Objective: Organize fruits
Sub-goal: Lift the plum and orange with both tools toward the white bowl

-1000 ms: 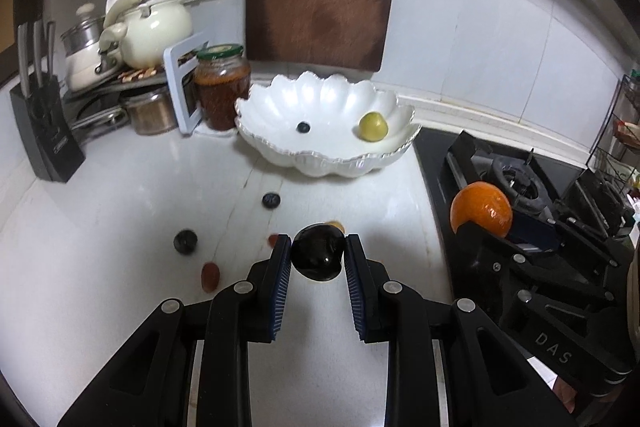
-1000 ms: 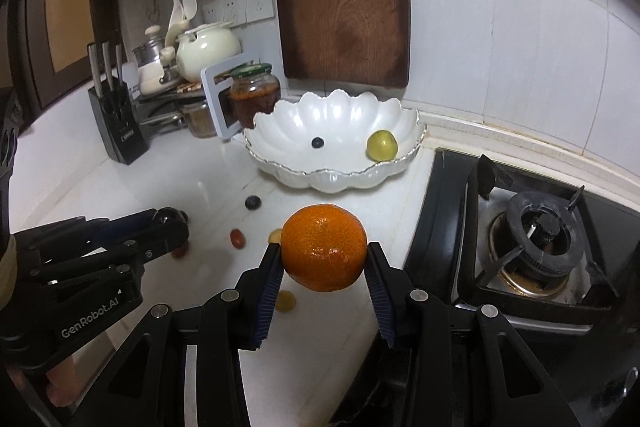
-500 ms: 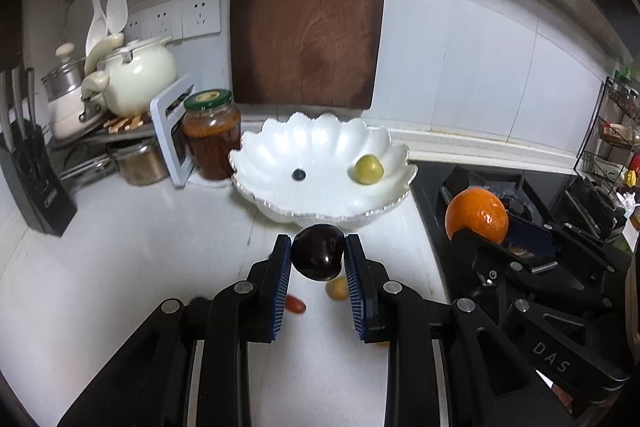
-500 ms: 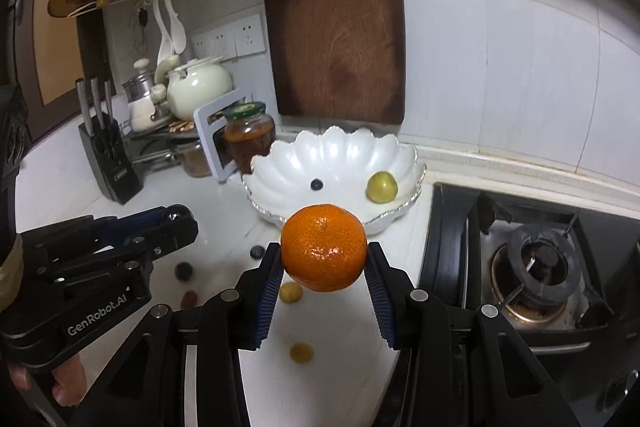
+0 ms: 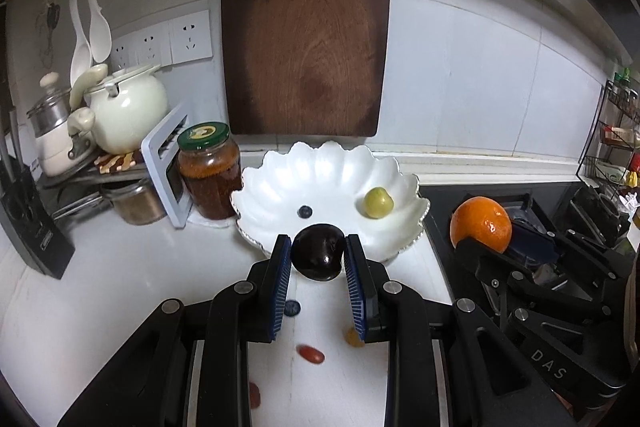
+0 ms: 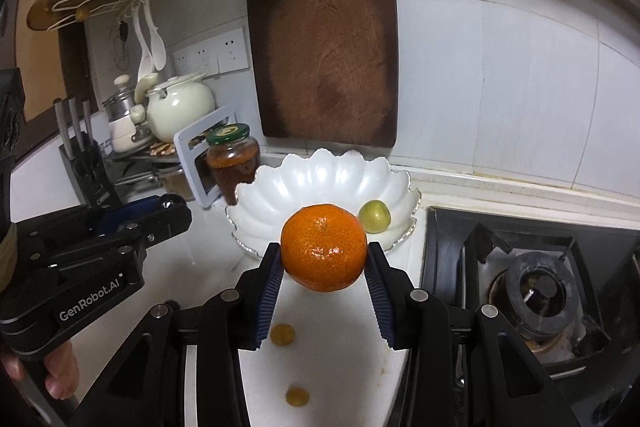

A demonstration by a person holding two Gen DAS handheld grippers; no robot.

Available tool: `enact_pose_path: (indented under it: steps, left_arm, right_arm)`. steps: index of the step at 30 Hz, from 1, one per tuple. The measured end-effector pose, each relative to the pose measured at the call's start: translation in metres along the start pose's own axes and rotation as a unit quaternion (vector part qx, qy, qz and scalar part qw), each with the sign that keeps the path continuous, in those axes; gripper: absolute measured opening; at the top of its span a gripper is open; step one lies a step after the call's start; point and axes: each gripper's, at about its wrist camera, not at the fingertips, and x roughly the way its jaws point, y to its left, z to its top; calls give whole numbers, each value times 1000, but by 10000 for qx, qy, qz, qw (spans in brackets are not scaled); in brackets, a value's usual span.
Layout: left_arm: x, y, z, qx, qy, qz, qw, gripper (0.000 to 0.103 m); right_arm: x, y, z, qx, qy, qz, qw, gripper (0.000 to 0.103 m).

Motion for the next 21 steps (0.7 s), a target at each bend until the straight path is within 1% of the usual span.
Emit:
enact_pose_path:
  steps: [6,12,21]
  left_arm:
    - [13,10,14,-82,-11,-163,9998,27]
    - [29,20,29,-103,18,-154,9998,27]
    - [58,30,52,-156,192,-223,9994,27]
  right_arm:
    - [15,0,12,118,11,-37,9999,43]
    - [34,-3,27,244,72,-99,9996,43]
    - [63,-5,53,246,142,-175,9994,43]
